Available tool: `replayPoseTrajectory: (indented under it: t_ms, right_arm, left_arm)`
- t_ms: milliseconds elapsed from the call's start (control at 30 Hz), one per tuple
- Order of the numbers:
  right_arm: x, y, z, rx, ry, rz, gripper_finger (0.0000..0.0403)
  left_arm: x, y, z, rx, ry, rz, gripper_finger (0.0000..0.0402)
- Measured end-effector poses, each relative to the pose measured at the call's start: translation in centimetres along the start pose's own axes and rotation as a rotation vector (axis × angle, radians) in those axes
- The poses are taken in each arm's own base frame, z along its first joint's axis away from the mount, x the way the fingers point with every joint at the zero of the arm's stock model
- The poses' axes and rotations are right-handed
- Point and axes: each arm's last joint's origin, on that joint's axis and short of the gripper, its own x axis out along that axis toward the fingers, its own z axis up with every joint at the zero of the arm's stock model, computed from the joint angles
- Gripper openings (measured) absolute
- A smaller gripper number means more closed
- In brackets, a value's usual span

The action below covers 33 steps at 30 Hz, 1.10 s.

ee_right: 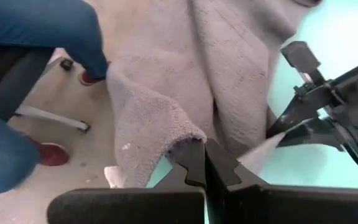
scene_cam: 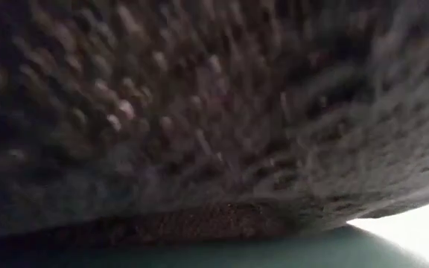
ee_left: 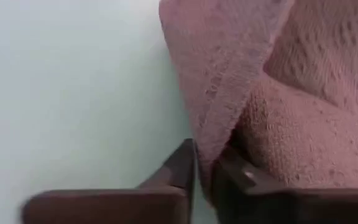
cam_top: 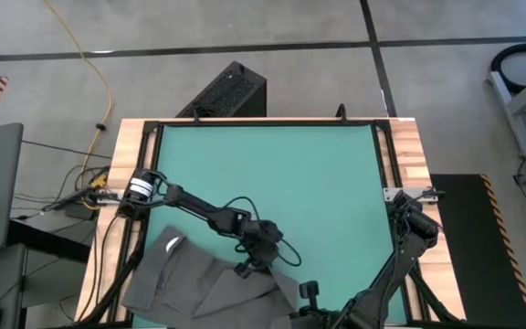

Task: Roll towel
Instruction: Roll the gray towel

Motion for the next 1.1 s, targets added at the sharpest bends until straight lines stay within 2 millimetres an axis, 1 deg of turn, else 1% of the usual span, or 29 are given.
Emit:
replayPoseTrajectory:
  t_ms: [33,200,300,367,467,567,633,700,800,900,967,1100]
  right_arm:
    - [0.0,0.0,0.0,0.002,-0.009,-0.016,0.001]
    - [0.2,-1.0,-0.1,0.025,-0.01,-0.123,0.001]
    - [0.3,-2.1,-0.5,0.069,0.036,-0.196,0.0008]
    - [0.3,-3.2,-0.8,0.09,0.083,-0.263,0.0007]
    - [0.1,-4.8,-0.9,0.107,0.128,-0.365,0.0006]
    - [-0.8,-6.7,-0.3,0.083,0.137,-0.484,0.0006]
    - [-1.5,-7.8,0.6,0.078,0.096,-0.538,0.0005]
    - [-2.6,-9.0,1.9,0.004,0.044,-0.563,0.0005]
    - [-4.8,-11.5,4.1,0.016,-0.05,-0.627,0.0005]
    - [-6.9,-13.8,5.7,-0.011,-0.109,-0.676,0.0005]
    - [-8.1,-15.4,6.7,-0.043,-0.14,-0.746,0.0004]
    - [-10.6,-19.1,8.2,-0.15,-0.178,-0.982,0.0004]
  left_arm:
    - [-0.4,0.0,0.3,-0.002,0.038,0.013,0.0011]
    - [-2.9,-0.5,2.1,0.033,0.224,0.132,0.0002]
    - [-5.8,-1.0,3.8,0.038,0.272,0.216,0.0001]
    - [-8.8,-1.5,5.5,0.045,0.279,0.283,0.0]
    - [-14.0,-2.8,7.5,0.05,0.286,0.391,0.0]
    - [-20.2,-4.9,9.2,0.054,0.22,0.537,0.0]
    - [-24.5,-6.3,10.0,0.057,0.137,0.649,0.0]
    - [-28.2,-7.8,10.4,0.055,0.053,0.742,0.0]
    - [-33.0,-9.6,10.6,0.053,-0.071,0.854,0.0]
    - [-36.5,-11.0,10.5,0.075,-0.145,0.928,0.0]
    - [-38.1,-11.6,10.5,0.096,-0.165,0.974,0.0]
    - [-41.3,-12.4,11.3,0.131,-0.22,1.075,0.0]
